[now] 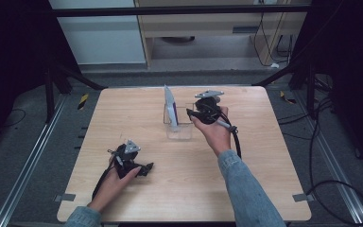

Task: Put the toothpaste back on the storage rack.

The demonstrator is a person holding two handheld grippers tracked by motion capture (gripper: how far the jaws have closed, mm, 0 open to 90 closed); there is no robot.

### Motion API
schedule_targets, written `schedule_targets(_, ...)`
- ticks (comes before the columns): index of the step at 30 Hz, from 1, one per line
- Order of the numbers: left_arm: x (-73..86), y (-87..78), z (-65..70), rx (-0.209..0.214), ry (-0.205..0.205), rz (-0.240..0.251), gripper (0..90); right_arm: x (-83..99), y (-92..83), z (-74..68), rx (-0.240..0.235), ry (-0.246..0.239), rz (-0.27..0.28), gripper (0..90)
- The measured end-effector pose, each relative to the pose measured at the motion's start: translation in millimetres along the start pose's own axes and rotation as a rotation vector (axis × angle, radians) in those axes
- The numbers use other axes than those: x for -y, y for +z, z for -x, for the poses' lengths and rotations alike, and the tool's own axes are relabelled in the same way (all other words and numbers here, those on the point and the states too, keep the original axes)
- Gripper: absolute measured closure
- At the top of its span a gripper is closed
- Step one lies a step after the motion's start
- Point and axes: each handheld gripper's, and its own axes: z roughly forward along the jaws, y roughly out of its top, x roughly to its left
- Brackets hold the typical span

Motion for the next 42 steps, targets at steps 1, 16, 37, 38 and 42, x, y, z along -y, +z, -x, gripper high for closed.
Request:
schedule_targets(1,0.0,0.0,0.0,0.000,0.000,0.000,0.0,0.4,-0.6,0.8,0.000,0.003,-0.001,49.6)
schedule_targets(16,0.0,0.0,0.0,0.000,0.000,0.001,0.0,8.4,-15.2,18.9,-0.019,0.049,0.024,30.2)
schedule_targets(37,0.0,0.0,0.1,0.000,-0.001,0.001,0.0,35.4,-48.2,49.1,0.030,0.019,0.021,13.4)
schedule_targets(38,0.0,0.0,0.1,0.000,-0.001,0.001,0.0,36.5,-49.7,50.6,0.036,0.015,0.020,13.7)
schedule_targets(42,0.0,0.0,0.1,0.000,-0.002,0.001,0.0,40.8,-54.2,55.0,0.052,0.003,0.015,13.7)
